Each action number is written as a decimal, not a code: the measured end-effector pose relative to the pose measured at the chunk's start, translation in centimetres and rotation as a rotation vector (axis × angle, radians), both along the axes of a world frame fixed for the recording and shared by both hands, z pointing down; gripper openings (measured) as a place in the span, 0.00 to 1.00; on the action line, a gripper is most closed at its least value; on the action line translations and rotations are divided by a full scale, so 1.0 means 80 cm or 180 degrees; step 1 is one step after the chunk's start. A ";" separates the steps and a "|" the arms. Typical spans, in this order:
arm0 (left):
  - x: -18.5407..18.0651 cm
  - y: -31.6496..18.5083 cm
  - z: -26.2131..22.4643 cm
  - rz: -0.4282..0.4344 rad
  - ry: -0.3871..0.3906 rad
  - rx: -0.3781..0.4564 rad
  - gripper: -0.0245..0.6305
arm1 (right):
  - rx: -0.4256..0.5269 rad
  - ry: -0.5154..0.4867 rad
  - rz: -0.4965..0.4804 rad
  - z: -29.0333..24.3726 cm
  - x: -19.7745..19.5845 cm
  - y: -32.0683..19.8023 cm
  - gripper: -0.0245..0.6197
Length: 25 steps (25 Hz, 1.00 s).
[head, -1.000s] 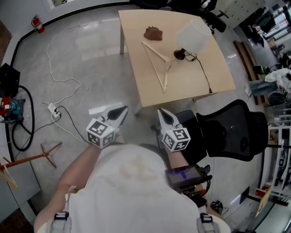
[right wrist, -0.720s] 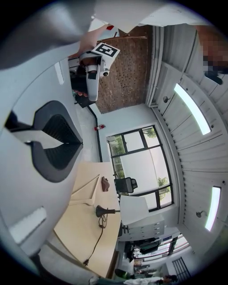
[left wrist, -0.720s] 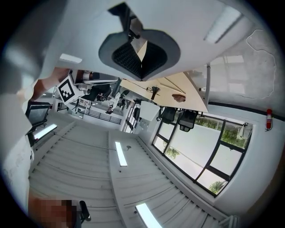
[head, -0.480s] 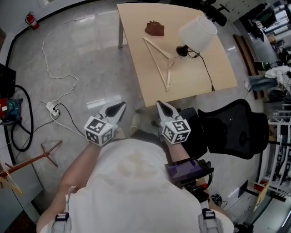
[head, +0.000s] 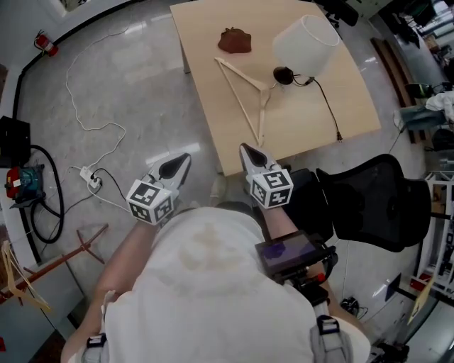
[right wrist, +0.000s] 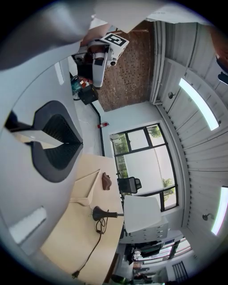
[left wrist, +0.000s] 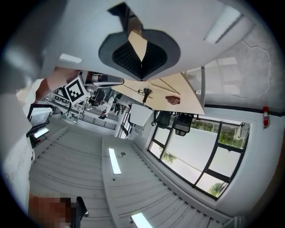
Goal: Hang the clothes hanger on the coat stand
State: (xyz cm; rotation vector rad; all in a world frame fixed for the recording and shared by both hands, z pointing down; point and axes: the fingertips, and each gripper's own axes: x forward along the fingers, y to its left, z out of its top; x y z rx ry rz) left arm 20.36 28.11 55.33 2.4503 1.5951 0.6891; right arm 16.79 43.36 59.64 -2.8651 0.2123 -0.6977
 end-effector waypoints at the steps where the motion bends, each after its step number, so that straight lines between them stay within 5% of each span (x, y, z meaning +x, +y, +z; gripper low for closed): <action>1: 0.005 0.009 -0.002 0.0015 0.0012 0.0014 0.04 | -0.0001 -0.0038 0.0027 0.006 0.005 0.011 0.06; 19: 0.073 0.072 0.006 -0.0288 -0.0035 0.0348 0.04 | -0.0144 -0.0839 0.0648 0.151 0.123 0.210 0.07; 25: 0.086 0.056 0.014 -0.0475 -0.0086 0.0430 0.04 | -0.0257 -0.1040 0.0809 0.183 0.160 0.246 0.18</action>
